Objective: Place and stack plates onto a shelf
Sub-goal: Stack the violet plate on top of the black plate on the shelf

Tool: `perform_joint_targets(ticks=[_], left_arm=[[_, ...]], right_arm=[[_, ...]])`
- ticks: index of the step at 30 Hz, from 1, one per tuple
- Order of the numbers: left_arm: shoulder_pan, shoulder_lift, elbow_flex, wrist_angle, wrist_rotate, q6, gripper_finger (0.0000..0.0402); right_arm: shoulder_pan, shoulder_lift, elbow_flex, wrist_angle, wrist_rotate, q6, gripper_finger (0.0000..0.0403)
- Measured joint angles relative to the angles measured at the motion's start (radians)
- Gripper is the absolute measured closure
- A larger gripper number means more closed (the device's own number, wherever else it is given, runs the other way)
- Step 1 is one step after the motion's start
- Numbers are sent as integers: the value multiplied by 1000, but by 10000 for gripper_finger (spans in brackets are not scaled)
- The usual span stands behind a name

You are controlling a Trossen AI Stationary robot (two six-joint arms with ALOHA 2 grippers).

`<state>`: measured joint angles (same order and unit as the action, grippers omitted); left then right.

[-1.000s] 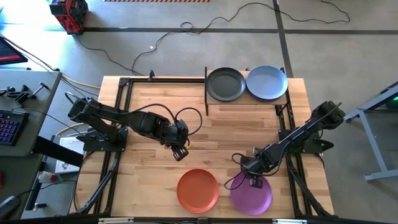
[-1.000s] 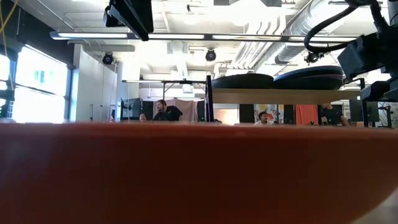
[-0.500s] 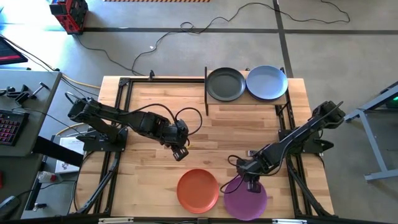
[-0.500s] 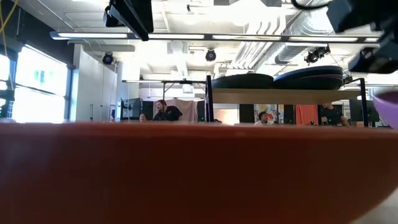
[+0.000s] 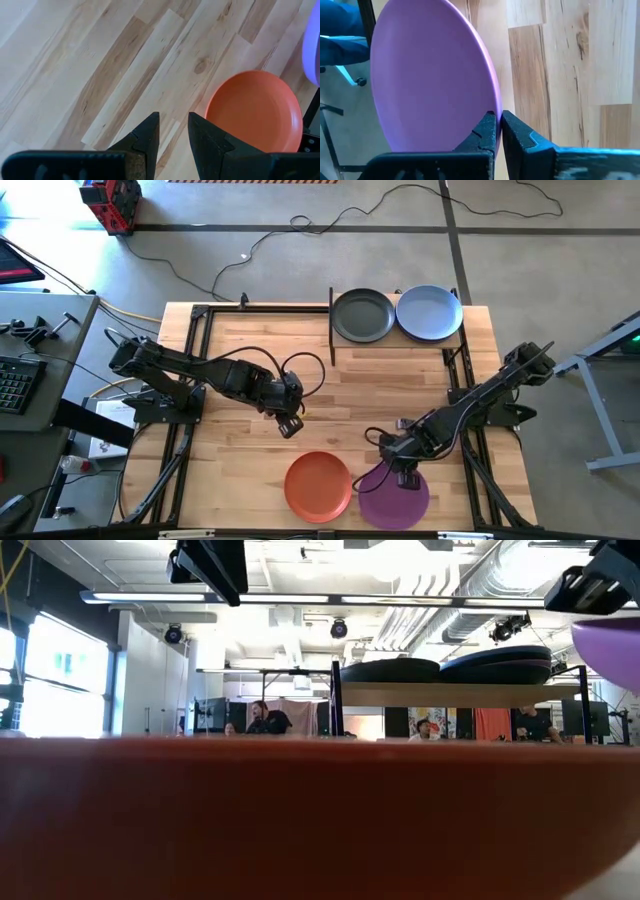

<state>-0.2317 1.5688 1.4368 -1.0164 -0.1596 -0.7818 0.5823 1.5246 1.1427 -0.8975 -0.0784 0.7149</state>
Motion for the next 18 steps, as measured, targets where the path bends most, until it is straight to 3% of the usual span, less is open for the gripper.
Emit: perform_joint_targets(ticks=[10,18], left_arm=[[0,0,0,-6,0,0,312],[2,0,0,-11,-11,19,312]], right_arm=[[-9,0,74,-147,4,-1,403],[-85,-72,121,-251,27,-53,403]])
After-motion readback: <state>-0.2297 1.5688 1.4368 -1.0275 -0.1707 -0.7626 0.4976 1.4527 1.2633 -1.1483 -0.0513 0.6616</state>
